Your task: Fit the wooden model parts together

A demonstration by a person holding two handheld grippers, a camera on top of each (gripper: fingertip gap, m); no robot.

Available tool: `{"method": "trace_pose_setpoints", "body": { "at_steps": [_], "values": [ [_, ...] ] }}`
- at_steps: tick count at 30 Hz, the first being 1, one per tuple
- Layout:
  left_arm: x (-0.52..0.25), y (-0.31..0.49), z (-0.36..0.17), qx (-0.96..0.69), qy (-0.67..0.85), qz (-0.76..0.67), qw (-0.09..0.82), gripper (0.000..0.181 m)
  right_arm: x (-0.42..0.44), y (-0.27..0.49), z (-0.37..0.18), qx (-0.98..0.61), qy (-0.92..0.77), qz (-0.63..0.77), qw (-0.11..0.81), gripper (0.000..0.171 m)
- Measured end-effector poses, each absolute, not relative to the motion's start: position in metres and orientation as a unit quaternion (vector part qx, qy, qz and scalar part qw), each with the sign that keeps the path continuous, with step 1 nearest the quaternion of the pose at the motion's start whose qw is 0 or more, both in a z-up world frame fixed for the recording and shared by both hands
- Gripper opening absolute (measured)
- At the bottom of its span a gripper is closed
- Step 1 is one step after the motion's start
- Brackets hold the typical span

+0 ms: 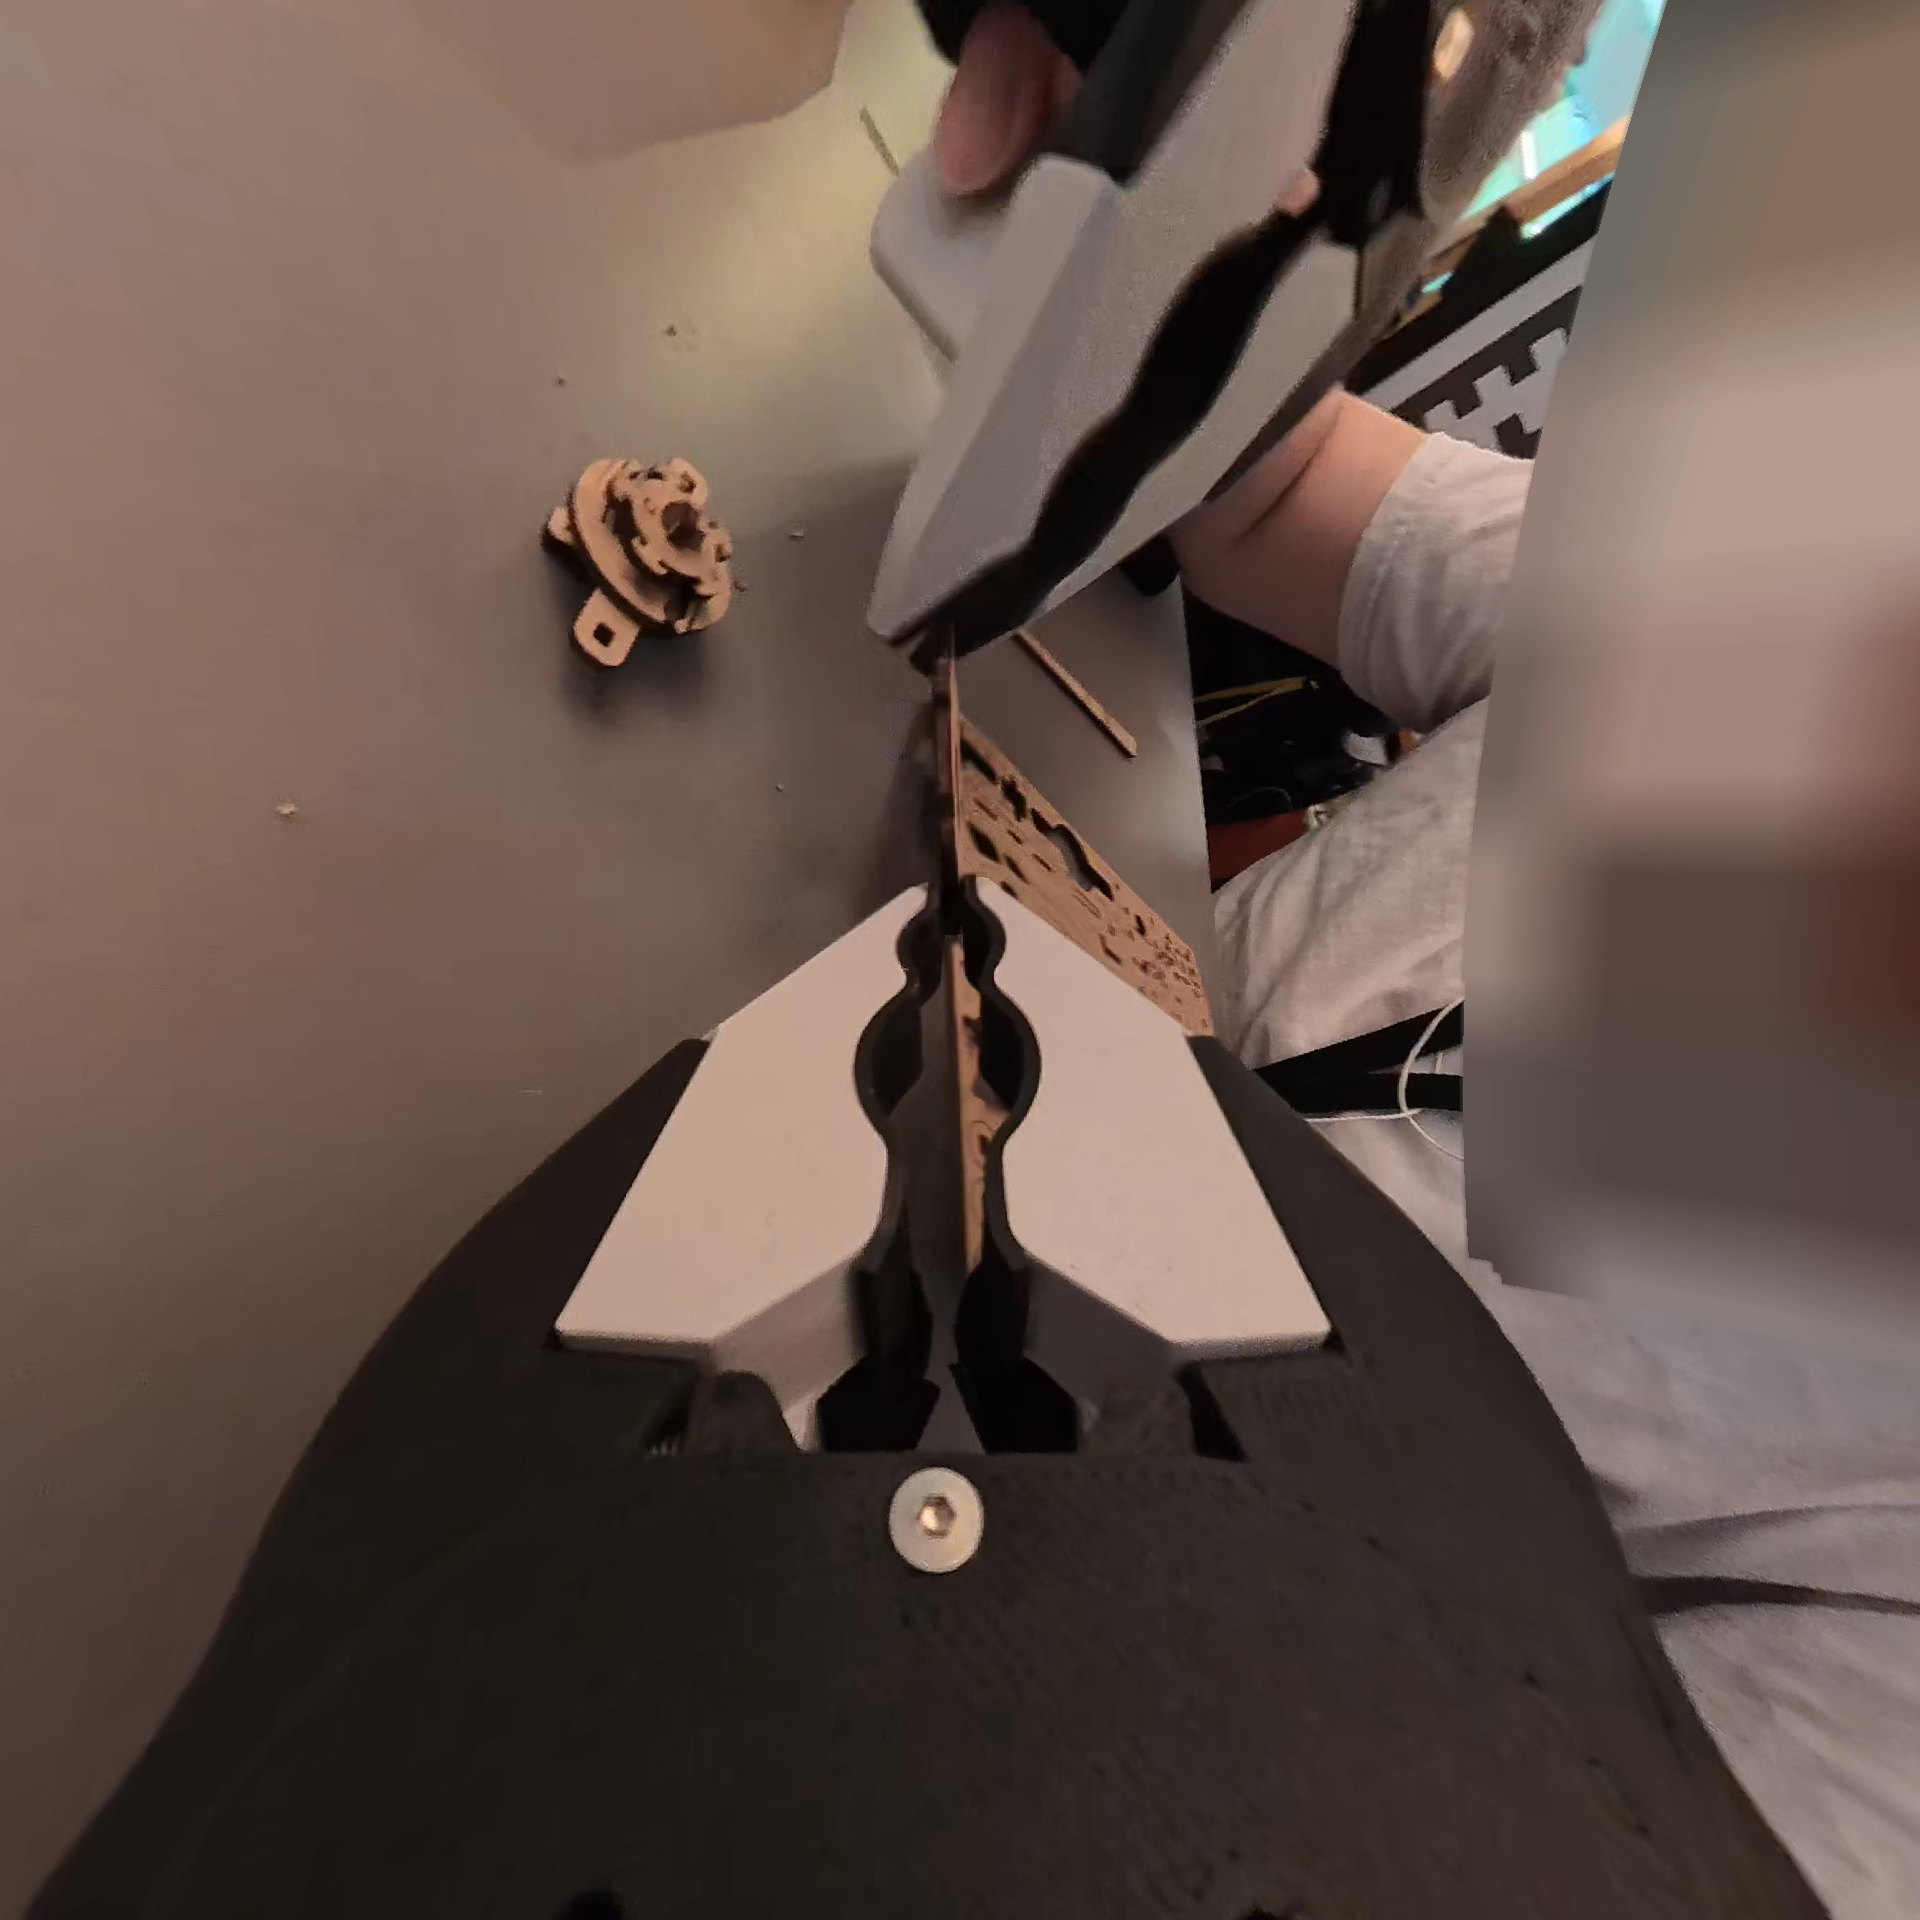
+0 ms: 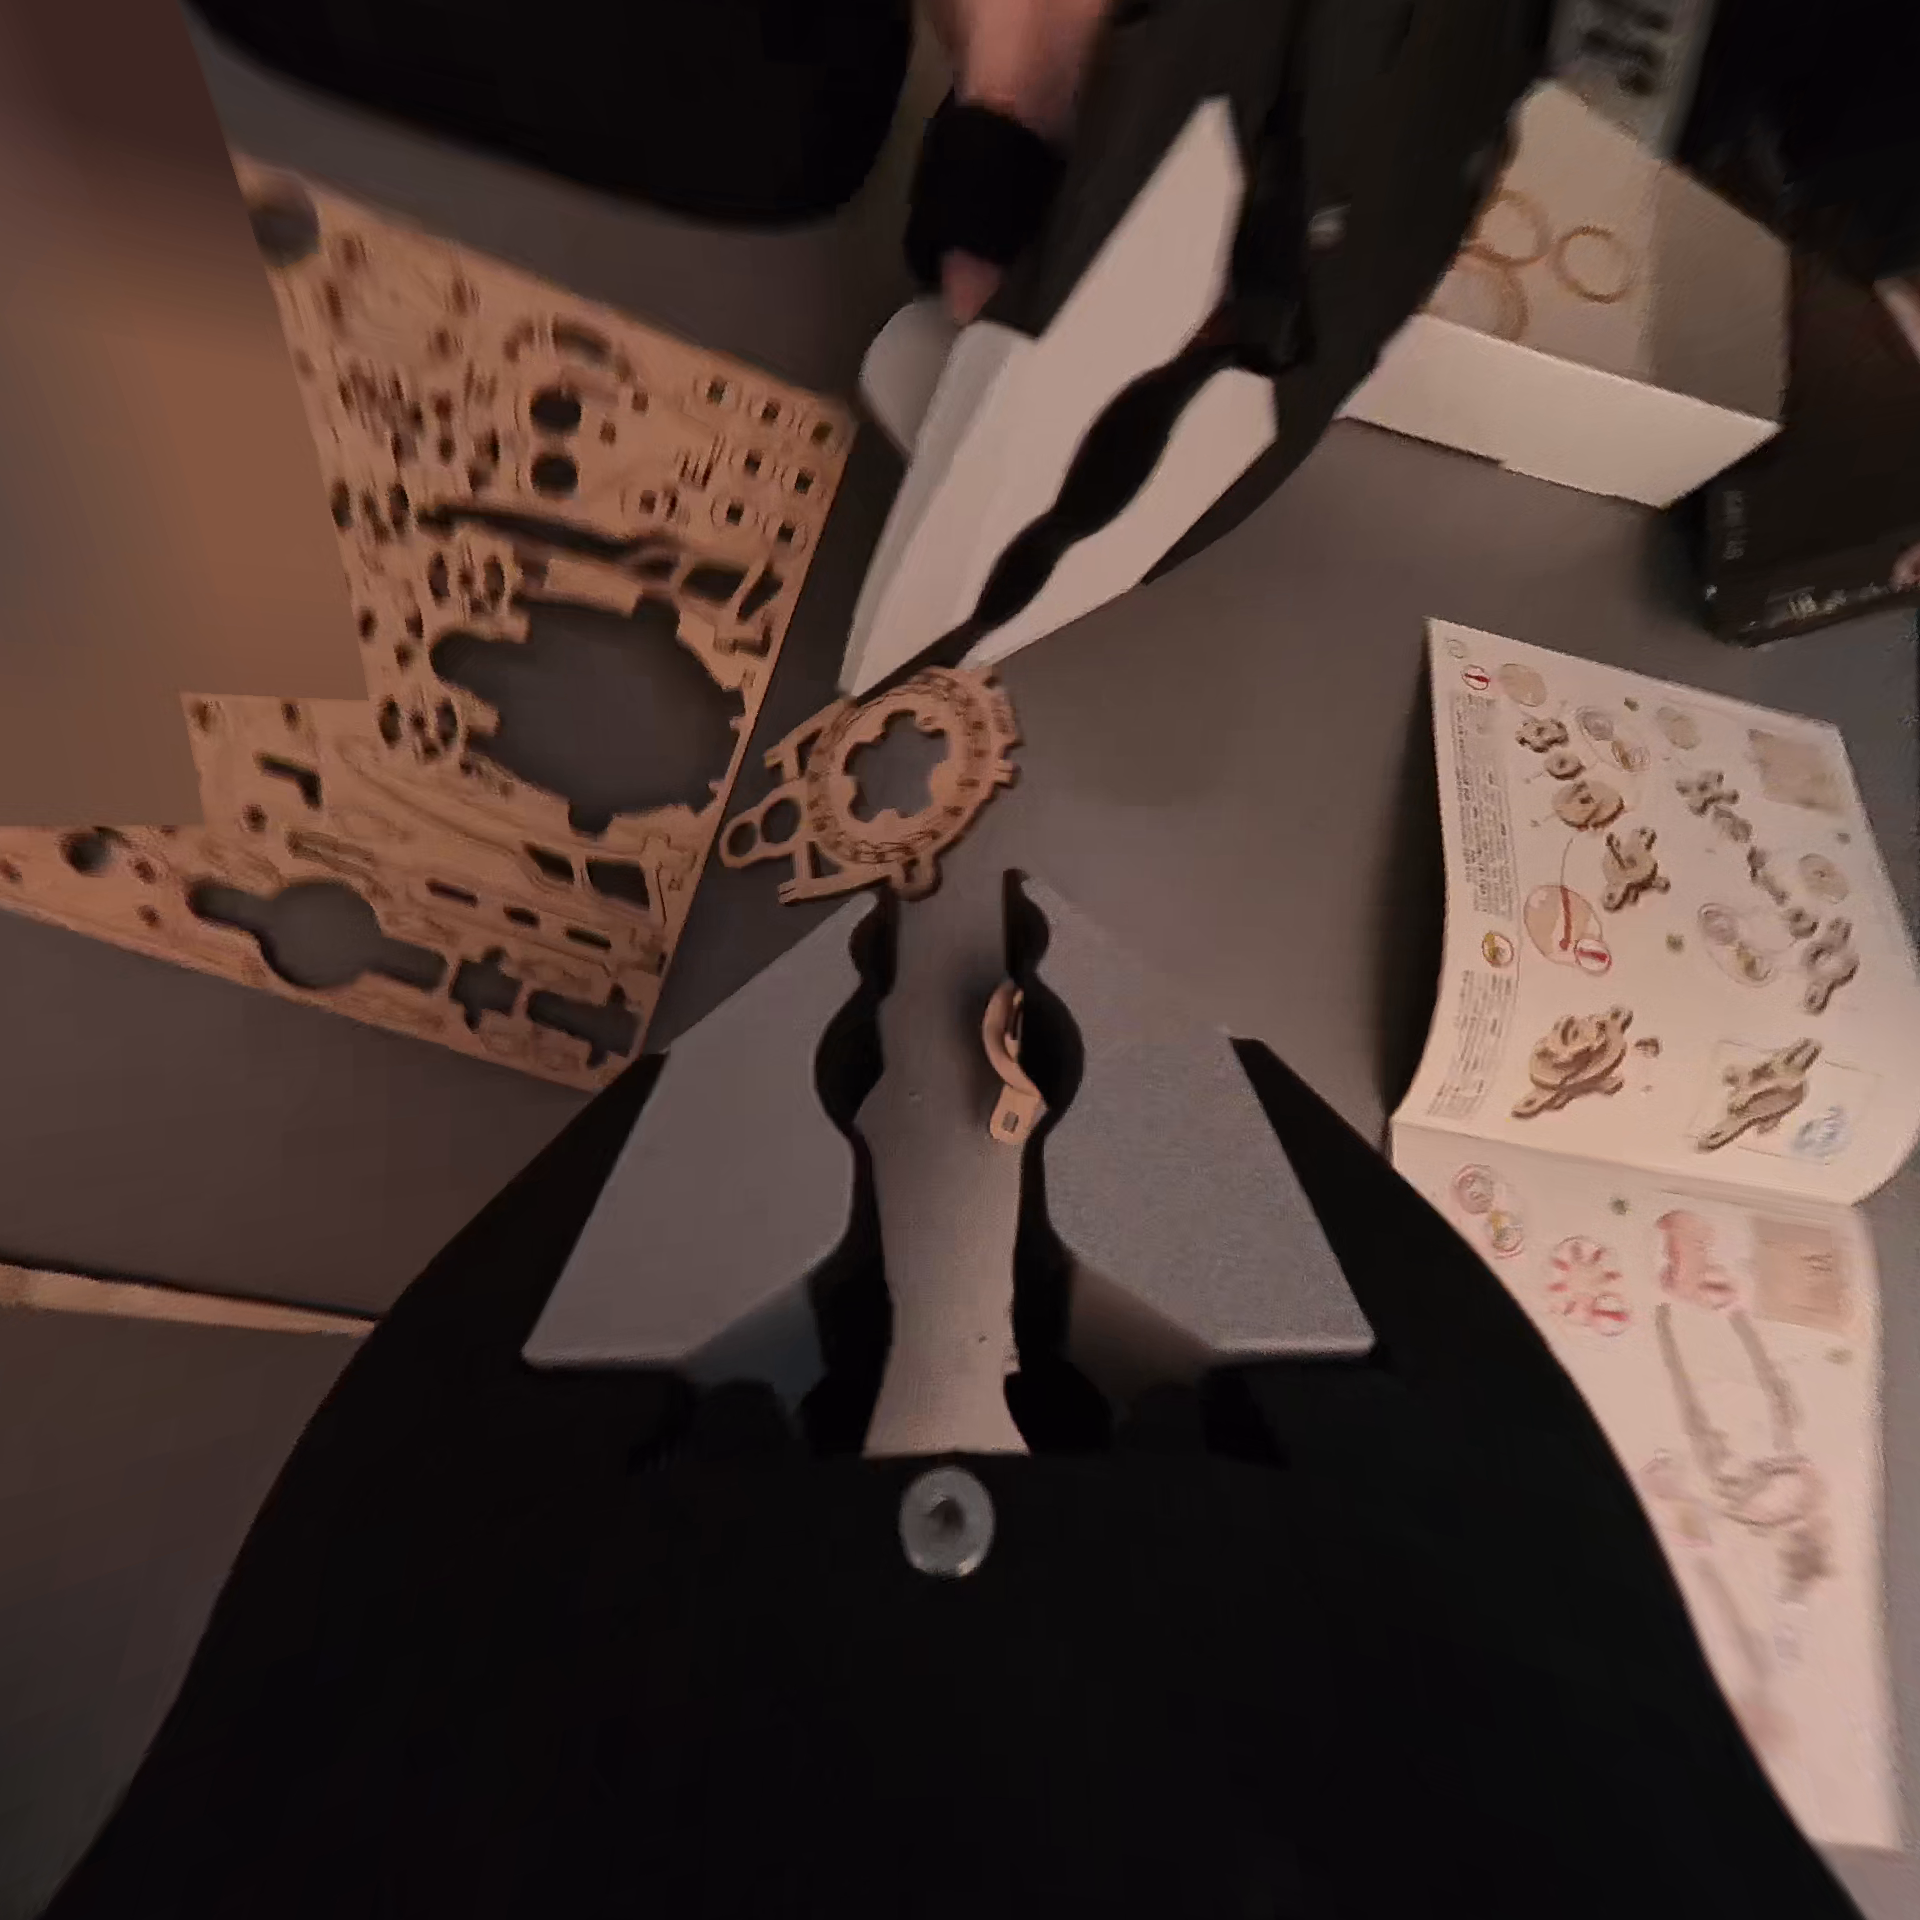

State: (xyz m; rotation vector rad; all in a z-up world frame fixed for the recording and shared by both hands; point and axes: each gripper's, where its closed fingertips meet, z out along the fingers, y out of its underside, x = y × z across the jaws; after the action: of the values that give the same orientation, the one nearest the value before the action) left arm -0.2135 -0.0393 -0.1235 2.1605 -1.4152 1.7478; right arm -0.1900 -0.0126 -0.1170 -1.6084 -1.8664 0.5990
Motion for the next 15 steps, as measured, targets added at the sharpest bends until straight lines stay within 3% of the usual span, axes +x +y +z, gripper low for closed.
{"method": "trace_pose_setpoints", "body": {
  "at_steps": [4, 10, 13, 15],
  "values": [
    [-0.214, -0.038, -0.104, 0.670, -0.457, 0.585, -0.010, 0.000, -0.190, -0.002, -0.095, -0.666, -0.589, 0.362, 0.280, 0.038],
    [-0.217, -0.033, -0.103, 0.677, -0.457, 0.576, -0.020, 0.000, -0.198, -0.009, -0.076, -0.671, -0.535, 0.448, 0.252, 0.044],
    [-0.216, -0.036, -0.104, 0.681, -0.471, 0.561, -0.026, 0.000, -0.213, -0.021, -0.086, -0.695, -0.500, 0.484, 0.182, 0.054],
    [-0.215, -0.039, -0.104, 0.679, -0.484, 0.552, -0.030, 0.000, -0.220, -0.027, -0.098, -0.708, -0.494, 0.483, 0.146, 0.048]
  ]
}}
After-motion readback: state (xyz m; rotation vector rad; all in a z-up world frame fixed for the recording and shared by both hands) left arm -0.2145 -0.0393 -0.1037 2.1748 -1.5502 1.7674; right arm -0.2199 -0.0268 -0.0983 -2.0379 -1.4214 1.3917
